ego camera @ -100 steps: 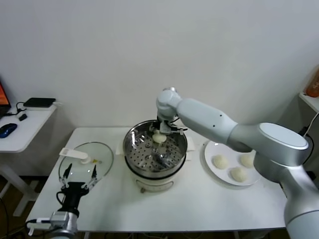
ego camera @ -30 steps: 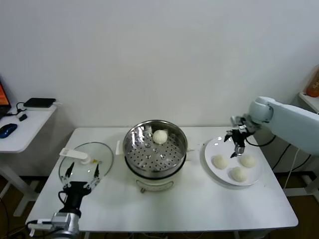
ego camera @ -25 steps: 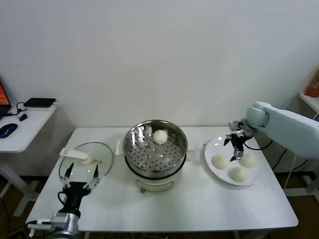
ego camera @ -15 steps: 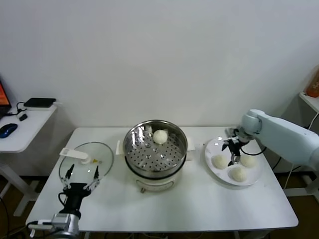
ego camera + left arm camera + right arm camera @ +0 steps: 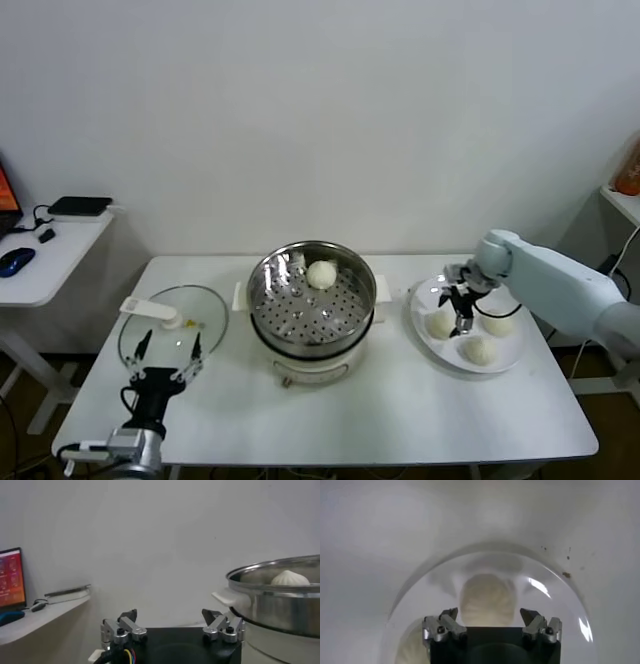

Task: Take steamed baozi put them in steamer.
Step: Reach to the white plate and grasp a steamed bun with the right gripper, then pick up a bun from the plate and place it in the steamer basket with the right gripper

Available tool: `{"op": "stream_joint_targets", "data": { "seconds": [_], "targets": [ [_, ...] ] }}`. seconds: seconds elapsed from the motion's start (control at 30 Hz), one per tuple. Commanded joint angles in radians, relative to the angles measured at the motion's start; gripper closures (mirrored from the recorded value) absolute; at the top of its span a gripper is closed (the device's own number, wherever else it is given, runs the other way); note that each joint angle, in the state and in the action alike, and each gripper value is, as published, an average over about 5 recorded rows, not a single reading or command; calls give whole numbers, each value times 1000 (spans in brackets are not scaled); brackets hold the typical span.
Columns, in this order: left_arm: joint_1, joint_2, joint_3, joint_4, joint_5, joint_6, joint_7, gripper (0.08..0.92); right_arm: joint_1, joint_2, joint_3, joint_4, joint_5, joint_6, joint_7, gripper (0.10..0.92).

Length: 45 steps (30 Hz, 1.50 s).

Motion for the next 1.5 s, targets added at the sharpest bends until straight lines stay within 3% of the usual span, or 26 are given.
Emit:
{"op": "stream_joint_targets", "data": {
  "seconds": [0.03, 0.43, 0.73, 0.97, 1.13, 1.5],
  "targets": [
    [0, 0, -1, 4, 1, -2, 0, 177, -28, 23, 30, -42, -15, 10, 0, 203],
    [3, 0, -2, 7, -1, -4, 0, 177, -33, 40, 45, -60, -31, 11, -26, 206],
    [3, -1, -4, 9, -2, -7, 0, 177, -32, 43, 48, -64, -34, 3, -39, 345],
    [6, 0, -6, 14, -2, -10, -1, 177, -11, 38, 47, -58, -12, -3, -41, 372],
    [5, 0, -8, 18, -2, -11, -1, 177, 63, 27, 1, -30, 72, -36, -40, 372],
    [-1, -5, -1, 22, -2, -8, -1, 177, 360, 16, -234, 93, 421, -119, -36, 365]
  ]
}}
